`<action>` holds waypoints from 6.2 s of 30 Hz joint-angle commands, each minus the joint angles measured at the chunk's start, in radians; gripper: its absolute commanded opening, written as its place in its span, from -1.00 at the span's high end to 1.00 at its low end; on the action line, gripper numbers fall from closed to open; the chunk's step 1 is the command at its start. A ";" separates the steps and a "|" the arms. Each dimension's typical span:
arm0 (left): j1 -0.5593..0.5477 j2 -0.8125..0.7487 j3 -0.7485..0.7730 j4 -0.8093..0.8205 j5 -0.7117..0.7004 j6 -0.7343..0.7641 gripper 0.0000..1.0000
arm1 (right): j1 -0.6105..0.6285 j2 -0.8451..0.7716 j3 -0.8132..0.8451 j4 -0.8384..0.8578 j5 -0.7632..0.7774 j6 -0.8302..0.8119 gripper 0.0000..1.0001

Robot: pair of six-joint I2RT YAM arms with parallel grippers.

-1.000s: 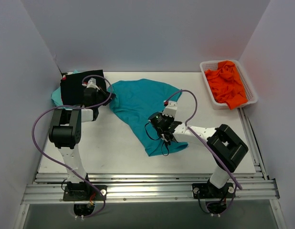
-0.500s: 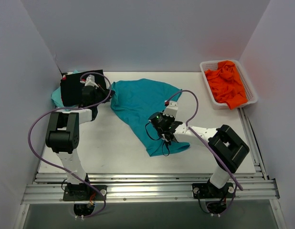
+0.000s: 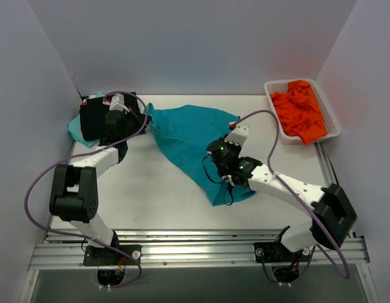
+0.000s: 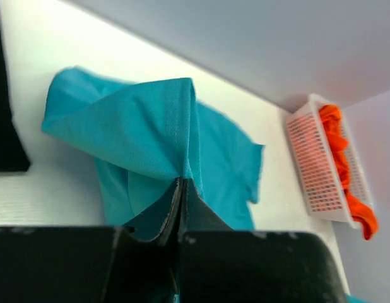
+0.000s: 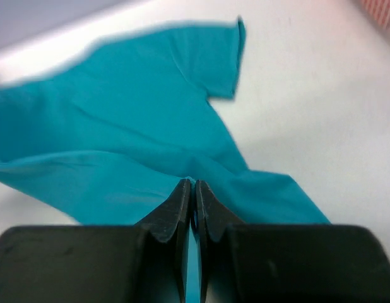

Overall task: Fold and stack the t-shirts
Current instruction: Flatten the tshirt out

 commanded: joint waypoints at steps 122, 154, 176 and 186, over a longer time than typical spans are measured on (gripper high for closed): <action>-0.708 0.021 0.050 -0.346 -0.394 0.282 0.53 | -0.358 -0.355 0.343 -0.026 -0.079 -0.540 1.00; -0.822 0.033 0.146 -0.424 -0.472 0.313 -0.49 | -0.377 -0.332 0.337 -0.028 -0.108 -0.527 1.00; -0.835 0.140 0.172 -0.426 -0.475 0.311 -0.36 | -0.386 -0.320 0.333 -0.031 -0.117 -0.524 1.00; -0.837 0.178 0.172 -0.429 -0.492 0.302 -0.32 | -0.392 -0.318 0.330 -0.031 -0.123 -0.521 1.00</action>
